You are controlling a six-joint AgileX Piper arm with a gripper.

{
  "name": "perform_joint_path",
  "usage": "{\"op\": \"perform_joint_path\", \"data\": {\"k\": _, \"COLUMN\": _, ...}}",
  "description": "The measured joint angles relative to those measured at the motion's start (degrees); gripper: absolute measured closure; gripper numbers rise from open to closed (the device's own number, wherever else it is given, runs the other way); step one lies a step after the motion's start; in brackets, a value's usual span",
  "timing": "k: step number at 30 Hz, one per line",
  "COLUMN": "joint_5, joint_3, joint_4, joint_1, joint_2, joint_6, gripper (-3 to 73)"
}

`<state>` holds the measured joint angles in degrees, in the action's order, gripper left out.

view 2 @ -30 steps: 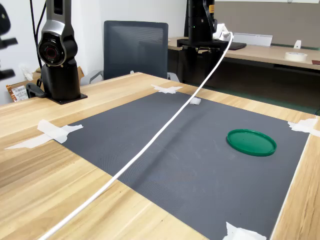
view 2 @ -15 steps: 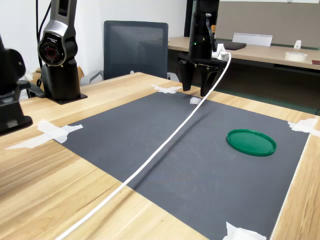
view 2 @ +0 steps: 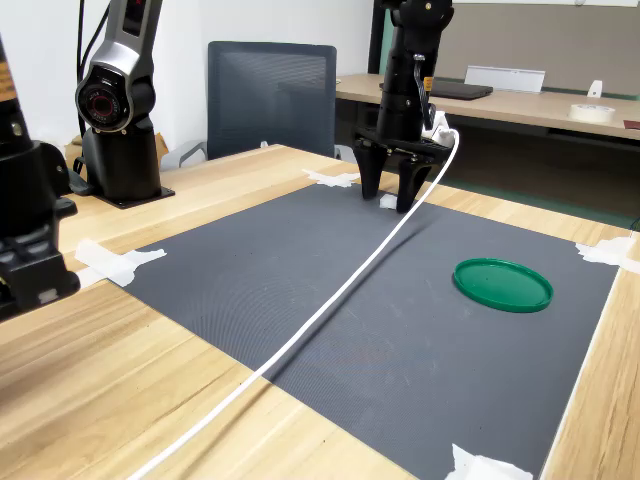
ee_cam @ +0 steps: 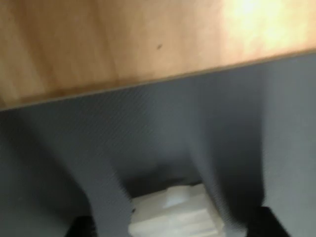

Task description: Grasp a white terminal and put it in the green lid.

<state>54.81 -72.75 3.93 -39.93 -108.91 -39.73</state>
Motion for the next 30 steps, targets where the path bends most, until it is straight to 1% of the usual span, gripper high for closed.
{"op": "perform_joint_path", "data": {"k": 2, "joint_5": -0.11, "joint_3": 0.0, "joint_4": 0.0, "joint_1": 0.0, "joint_2": 0.0, "joint_6": 0.0, "gripper": 19.9}}
{"op": "perform_joint_path", "data": {"k": 6, "joint_5": -0.57, "joint_3": 0.0, "joint_4": 0.0, "joint_1": 0.0, "joint_2": -0.25, "joint_6": 0.05, "gripper": 34.3}}
{"op": "perform_joint_path", "data": {"k": 9, "joint_5": -0.57, "joint_3": -0.04, "joint_4": 0.0, "joint_1": 0.0, "joint_2": -0.32, "joint_6": 0.16, "gripper": 43.5}}
{"op": "perform_joint_path", "data": {"k": 18, "joint_5": -0.57, "joint_3": -0.06, "joint_4": 0.0, "joint_1": 0.0, "joint_2": -0.09, "joint_6": 0.23, "gripper": 43.5}}
{"op": "perform_joint_path", "data": {"k": 22, "joint_5": -0.62, "joint_3": -0.06, "joint_4": -0.28, "joint_1": 0.36, "joint_2": 1.99, "joint_6": 0.28, "gripper": 43.5}}
{"op": "perform_joint_path", "data": {"k": 24, "joint_5": -0.66, "joint_3": -0.06, "joint_4": -1.44, "joint_1": 1.25, "joint_2": 3.87, "joint_6": 0.28, "gripper": 43.5}}
{"op": "perform_joint_path", "data": {"k": 27, "joint_5": -0.72, "joint_3": -0.06, "joint_4": -3.61, "joint_1": 4.04, "joint_2": 7.37, "joint_6": -0.01, "gripper": 43.5}}
{"op": "perform_joint_path", "data": {"k": 30, "joint_5": -0.03, "joint_3": -0.06, "joint_4": -4.53, "joint_1": 7.2, "joint_2": 10.89, "joint_6": -0.61, "gripper": 43.5}}
